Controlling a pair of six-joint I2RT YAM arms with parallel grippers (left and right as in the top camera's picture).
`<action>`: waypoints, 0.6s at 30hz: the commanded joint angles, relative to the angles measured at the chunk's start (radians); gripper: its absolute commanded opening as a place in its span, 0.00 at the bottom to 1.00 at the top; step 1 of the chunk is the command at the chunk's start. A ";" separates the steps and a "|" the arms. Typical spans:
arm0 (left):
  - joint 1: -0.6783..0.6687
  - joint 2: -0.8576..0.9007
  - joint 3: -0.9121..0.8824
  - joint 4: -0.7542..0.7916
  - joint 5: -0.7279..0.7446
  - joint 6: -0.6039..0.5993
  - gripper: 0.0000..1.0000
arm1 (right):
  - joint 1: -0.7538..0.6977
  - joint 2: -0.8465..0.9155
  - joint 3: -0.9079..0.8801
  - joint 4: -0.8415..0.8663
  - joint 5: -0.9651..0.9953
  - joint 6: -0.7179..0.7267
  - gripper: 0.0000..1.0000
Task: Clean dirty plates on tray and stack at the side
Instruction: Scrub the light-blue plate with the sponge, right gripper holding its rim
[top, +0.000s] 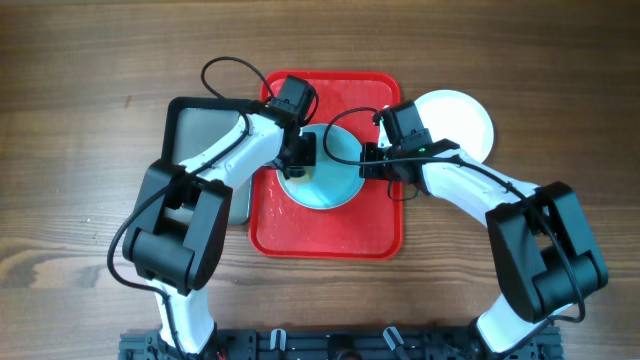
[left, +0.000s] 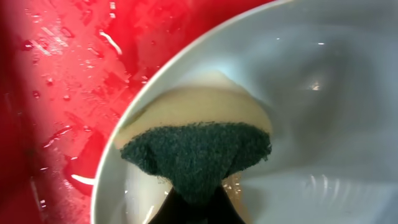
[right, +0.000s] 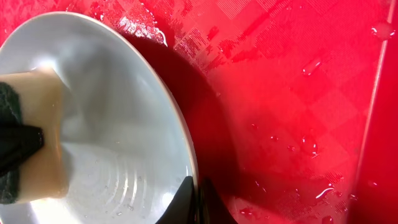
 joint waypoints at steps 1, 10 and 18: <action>-0.037 0.082 -0.039 0.014 0.174 -0.012 0.04 | 0.005 0.016 -0.005 0.010 -0.059 -0.003 0.04; -0.037 0.082 -0.039 0.028 0.260 -0.012 0.04 | 0.005 0.016 -0.005 0.010 -0.059 -0.003 0.04; -0.037 0.082 -0.039 0.054 0.364 -0.013 0.04 | 0.005 0.016 -0.005 0.010 -0.060 0.000 0.04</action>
